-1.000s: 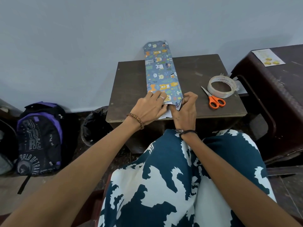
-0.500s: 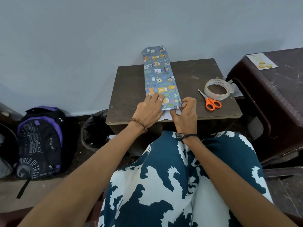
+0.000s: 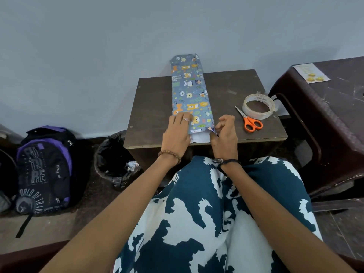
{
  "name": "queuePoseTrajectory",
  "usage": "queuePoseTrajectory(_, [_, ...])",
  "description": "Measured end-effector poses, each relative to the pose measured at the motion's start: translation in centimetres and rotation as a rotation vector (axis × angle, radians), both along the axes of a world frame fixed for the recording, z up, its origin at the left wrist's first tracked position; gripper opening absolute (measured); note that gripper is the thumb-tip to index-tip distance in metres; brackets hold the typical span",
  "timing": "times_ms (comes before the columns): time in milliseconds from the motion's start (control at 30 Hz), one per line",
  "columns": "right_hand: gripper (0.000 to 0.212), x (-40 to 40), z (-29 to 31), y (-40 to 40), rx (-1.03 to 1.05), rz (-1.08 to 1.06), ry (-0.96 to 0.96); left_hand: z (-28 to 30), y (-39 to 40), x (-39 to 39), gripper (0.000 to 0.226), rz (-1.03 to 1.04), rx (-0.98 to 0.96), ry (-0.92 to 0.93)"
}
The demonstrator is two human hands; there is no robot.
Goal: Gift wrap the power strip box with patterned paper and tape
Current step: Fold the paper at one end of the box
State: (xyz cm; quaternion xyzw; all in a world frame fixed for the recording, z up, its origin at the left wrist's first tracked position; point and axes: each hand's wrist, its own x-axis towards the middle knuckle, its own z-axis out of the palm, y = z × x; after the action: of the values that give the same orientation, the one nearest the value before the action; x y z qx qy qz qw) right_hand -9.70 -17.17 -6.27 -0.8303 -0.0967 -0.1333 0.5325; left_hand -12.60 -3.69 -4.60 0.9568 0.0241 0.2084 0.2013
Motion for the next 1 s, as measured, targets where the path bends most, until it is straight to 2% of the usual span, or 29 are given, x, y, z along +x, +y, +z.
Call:
queuePoseTrajectory(133, [0.032,-0.2,0.4,-0.7,-0.054,0.096,-0.006,-0.1,1.8,-0.8,0.045,-0.110,-0.391,0.046])
queuePoseTrajectory(333, [0.027,-0.8,0.6,-0.1,-0.163,0.073,-0.097,-1.9,1.6,-2.8,0.050,0.073,-0.677,-0.005])
queuePoseTrajectory(400, [0.028,-0.8,0.6,0.2,-0.191,0.049,-0.097,-2.1,0.8,-2.6,0.058,0.147,-0.704,0.003])
queuePoseTrajectory(467, [0.028,-0.7,0.5,0.3,-0.213,0.047,-0.090,-2.0,0.2,-2.0,0.063,0.242,-0.640,0.009])
queuePoseTrajectory(600, [0.025,-0.6,0.3,0.3,-0.205,0.046,-0.077,-1.8,-0.3,-1.1,0.053,0.348,-0.529,-0.054])
queuePoseTrajectory(700, [0.023,-0.6,0.5,0.2,-0.166,0.046,-0.083,-2.2,-0.2,-1.3,0.042,0.338,-0.536,-0.104])
queuePoseTrajectory(833, [0.017,-0.6,0.6,0.0,-0.150,0.054,-0.079,-2.4,0.5,-1.8,0.035,0.259,-0.729,-0.174])
queuePoseTrajectory(900, [0.015,-0.5,0.5,0.1,-0.167,0.041,-0.069,-2.3,0.6,-2.1,0.034,0.219,-0.807,-0.185])
queuePoseTrajectory(1000, [0.017,-0.4,0.3,-0.1,-0.137,0.054,-0.075,-2.5,0.7,-2.7,0.038,0.156,-0.806,-0.167])
